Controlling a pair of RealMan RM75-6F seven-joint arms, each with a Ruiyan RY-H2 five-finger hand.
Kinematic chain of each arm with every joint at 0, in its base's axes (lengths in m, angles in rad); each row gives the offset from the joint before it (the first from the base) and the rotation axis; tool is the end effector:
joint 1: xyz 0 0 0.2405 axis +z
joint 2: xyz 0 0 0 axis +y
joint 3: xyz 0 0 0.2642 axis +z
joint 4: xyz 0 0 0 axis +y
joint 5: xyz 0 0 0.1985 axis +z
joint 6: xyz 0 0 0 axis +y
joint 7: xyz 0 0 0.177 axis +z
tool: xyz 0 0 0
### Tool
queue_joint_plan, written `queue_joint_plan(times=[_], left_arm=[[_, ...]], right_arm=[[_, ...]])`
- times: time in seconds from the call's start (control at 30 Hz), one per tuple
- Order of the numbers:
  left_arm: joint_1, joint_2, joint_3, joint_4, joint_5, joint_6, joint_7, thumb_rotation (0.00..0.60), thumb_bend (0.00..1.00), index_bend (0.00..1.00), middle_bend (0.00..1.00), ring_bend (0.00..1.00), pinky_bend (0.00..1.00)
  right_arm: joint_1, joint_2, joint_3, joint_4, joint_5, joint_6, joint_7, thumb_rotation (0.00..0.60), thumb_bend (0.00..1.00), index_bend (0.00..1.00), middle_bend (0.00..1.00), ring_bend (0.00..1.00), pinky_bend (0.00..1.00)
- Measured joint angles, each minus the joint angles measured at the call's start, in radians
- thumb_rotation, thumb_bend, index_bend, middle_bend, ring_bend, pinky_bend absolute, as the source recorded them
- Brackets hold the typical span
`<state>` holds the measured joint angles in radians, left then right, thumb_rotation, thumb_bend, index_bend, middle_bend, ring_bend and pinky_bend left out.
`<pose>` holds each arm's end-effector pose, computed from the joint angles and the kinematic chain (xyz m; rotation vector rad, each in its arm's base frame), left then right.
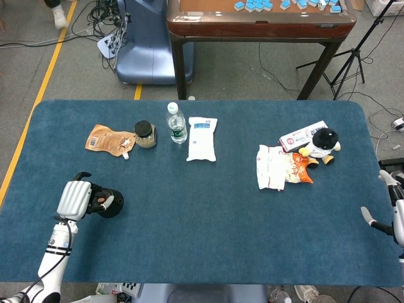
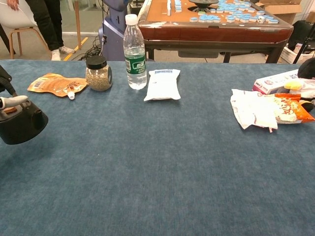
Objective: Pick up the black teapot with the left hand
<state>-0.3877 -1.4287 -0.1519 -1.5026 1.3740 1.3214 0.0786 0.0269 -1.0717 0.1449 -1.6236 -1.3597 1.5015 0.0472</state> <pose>-0.2390 0.3163 0.0760 -1.4731 -0.9513 -1.1206 -0.3378 -0.2107 0.2167 1.1626 -0.9134 0.8859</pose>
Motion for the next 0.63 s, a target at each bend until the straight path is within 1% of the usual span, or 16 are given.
queue_joint_plan(times=[0.27, 0.47, 0.63], left_arm=[[-0.003, 0.005, 0.006, 0.003, 0.012, -0.002, 0.016, 0.559, 0.25, 1.00, 1.00, 0.93, 0.31], [-0.004, 0.008, 0.008, 0.002, 0.012, -0.005, 0.023, 0.589, 0.25, 1.00, 1.00, 0.93, 0.35], [-0.003, 0.006, 0.008, 0.003, 0.012, -0.005, 0.024, 0.584, 0.25, 1.00, 1.00, 0.93, 0.35]], right_arm=[[-0.001, 0.000, -0.001, 0.003, 0.001, -0.001, 0.005, 0.600, 0.28, 0.09, 0.22, 0.11, 0.17], [-0.003, -0.001, -0.001, 0.005, 0.002, -0.001, 0.006, 0.600, 0.28, 0.09, 0.22, 0.11, 0.17], [-0.003, -0.001, -0.002, 0.006, 0.003, -0.002, 0.005, 0.600, 0.28, 0.09, 0.22, 0.11, 0.17]])
